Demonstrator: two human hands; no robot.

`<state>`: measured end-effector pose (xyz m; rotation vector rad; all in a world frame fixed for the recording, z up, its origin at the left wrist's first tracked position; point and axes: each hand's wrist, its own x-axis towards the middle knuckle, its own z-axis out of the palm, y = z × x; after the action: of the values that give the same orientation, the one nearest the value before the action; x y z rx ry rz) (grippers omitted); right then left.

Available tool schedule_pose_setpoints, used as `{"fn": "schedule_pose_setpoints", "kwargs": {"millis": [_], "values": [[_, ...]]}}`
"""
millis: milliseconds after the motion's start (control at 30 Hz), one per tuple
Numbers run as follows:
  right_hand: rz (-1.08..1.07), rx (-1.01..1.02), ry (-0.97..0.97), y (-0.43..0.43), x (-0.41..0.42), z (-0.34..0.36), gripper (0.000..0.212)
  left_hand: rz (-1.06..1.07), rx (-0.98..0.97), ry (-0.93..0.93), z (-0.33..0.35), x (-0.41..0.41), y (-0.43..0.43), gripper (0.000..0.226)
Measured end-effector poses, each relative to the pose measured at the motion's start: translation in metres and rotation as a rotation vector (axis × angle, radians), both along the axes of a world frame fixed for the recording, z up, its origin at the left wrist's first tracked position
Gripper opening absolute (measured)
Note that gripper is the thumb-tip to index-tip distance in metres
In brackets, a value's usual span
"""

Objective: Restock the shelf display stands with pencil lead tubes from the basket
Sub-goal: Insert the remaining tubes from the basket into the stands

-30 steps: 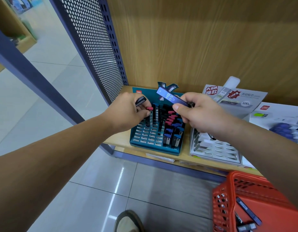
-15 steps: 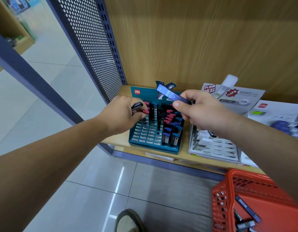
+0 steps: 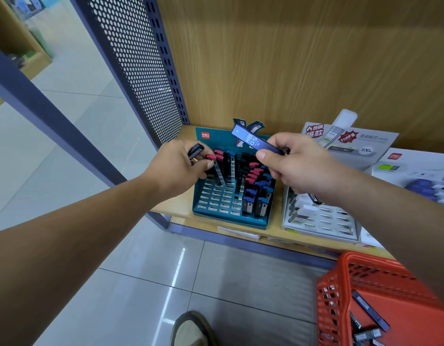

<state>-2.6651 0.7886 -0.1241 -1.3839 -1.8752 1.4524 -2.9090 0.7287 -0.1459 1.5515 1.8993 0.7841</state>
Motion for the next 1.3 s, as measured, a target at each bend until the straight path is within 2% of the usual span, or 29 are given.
{"fn": "schedule_pose_setpoints", "kwargs": {"millis": [267,400,500,733,833,933,1033,1100,1167,1200,1300], "values": [[0.073,0.053,-0.095,-0.009,-0.007,-0.003,0.018,-0.083,0.015,0.158,0.002,-0.009,-0.006,0.01],[0.081,0.081,-0.198,-0.01,-0.01,-0.004,0.019,-0.216,0.071,0.342,0.005,-0.01,-0.003,0.009],[0.074,0.042,-0.198,-0.011,-0.009,-0.007,0.019,-0.292,0.115,0.458,0.009,-0.005,0.002,0.007],[0.101,0.07,-0.255,-0.012,-0.01,-0.007,0.017,-0.286,0.126,0.483,0.008,-0.002,0.002,0.008],[0.089,0.063,-0.251,-0.011,-0.011,-0.006,0.018,-0.313,0.069,0.464,0.004,0.004,0.001,0.009],[0.057,-0.022,-0.136,-0.011,-0.01,-0.005,0.02,-0.267,0.022,0.439,0.003,0.004,0.003,0.011],[-0.002,-0.215,0.075,-0.013,-0.01,-0.001,0.024,-0.126,0.068,0.285,0.008,0.008,0.001,0.014],[0.031,-0.228,0.095,-0.014,-0.011,0.005,0.024,0.074,0.101,-0.084,0.017,0.02,-0.001,0.011],[0.073,-0.237,0.1,-0.016,-0.012,0.01,0.024,0.255,0.03,-0.493,0.032,0.034,-0.003,0.025],[0.083,-0.268,0.122,-0.017,-0.013,0.013,0.024,0.273,-0.006,-0.615,0.039,0.041,-0.004,0.031],[0.088,-0.394,0.25,-0.022,-0.016,0.019,0.026,0.195,-0.032,-0.709,0.052,0.06,-0.009,0.032]]}}
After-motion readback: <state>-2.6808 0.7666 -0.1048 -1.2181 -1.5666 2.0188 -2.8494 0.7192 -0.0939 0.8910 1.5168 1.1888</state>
